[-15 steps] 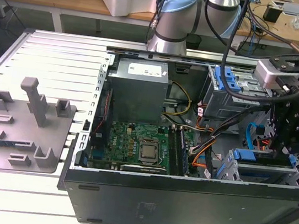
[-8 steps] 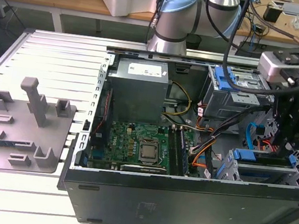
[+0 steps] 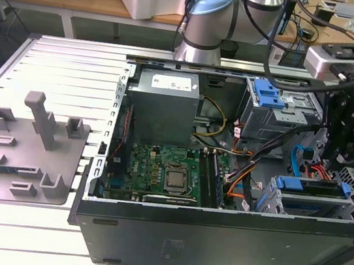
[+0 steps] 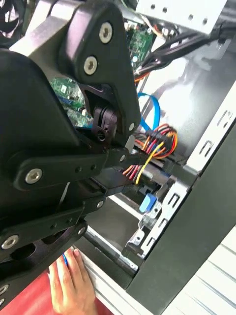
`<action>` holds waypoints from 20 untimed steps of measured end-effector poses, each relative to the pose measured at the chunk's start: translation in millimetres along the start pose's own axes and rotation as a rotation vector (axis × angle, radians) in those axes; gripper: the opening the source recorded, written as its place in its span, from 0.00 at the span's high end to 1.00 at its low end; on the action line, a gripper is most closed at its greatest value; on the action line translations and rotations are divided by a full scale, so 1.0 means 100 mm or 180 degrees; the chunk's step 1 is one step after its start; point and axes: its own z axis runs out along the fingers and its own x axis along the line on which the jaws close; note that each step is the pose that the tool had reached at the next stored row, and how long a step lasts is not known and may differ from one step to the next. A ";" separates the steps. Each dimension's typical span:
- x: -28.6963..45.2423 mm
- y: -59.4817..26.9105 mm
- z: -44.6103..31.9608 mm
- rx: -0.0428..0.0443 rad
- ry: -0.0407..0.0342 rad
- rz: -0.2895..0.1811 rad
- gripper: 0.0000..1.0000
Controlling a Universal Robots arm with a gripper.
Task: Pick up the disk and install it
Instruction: 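Insert the first disk wire, then insert the second disk wire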
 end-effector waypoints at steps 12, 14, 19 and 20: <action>-0.132 0.055 -0.125 0.0000 0.0033 -0.0003 0.69; -0.132 0.055 -0.126 0.0000 0.0034 -0.0003 0.69; -0.132 0.055 -0.126 0.0000 0.0035 -0.0003 0.69; -0.132 0.055 -0.125 0.0000 0.0035 -0.0003 0.69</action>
